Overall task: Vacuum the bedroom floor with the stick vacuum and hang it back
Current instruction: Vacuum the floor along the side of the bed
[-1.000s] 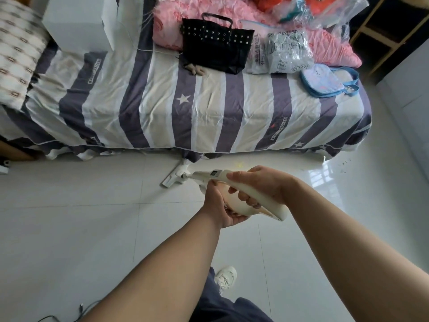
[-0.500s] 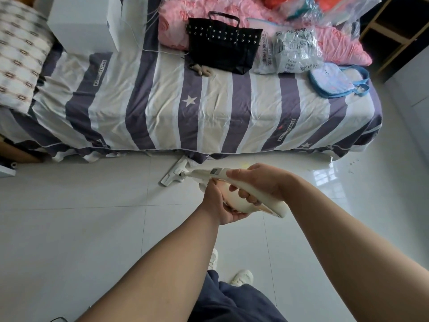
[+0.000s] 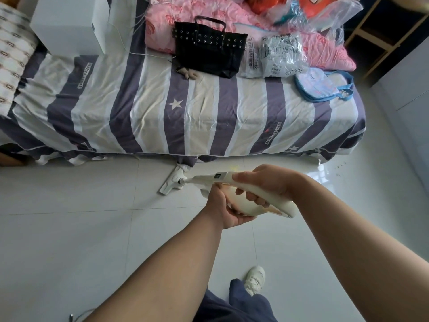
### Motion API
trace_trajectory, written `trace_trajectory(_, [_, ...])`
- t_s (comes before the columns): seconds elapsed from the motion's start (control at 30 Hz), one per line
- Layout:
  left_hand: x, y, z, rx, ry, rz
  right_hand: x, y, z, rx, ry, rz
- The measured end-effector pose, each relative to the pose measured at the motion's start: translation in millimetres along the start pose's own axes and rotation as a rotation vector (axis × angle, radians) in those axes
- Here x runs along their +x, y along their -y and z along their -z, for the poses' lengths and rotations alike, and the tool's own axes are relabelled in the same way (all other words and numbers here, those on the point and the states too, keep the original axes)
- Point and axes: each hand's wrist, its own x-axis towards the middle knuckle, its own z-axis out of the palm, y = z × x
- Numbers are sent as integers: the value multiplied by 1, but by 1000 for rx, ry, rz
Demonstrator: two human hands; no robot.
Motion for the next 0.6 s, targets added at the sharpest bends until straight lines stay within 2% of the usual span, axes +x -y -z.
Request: trace_trajectory(0.6, [37, 79, -98, -108, 20, -31, -33, -87, 84, -107, 30, 18])
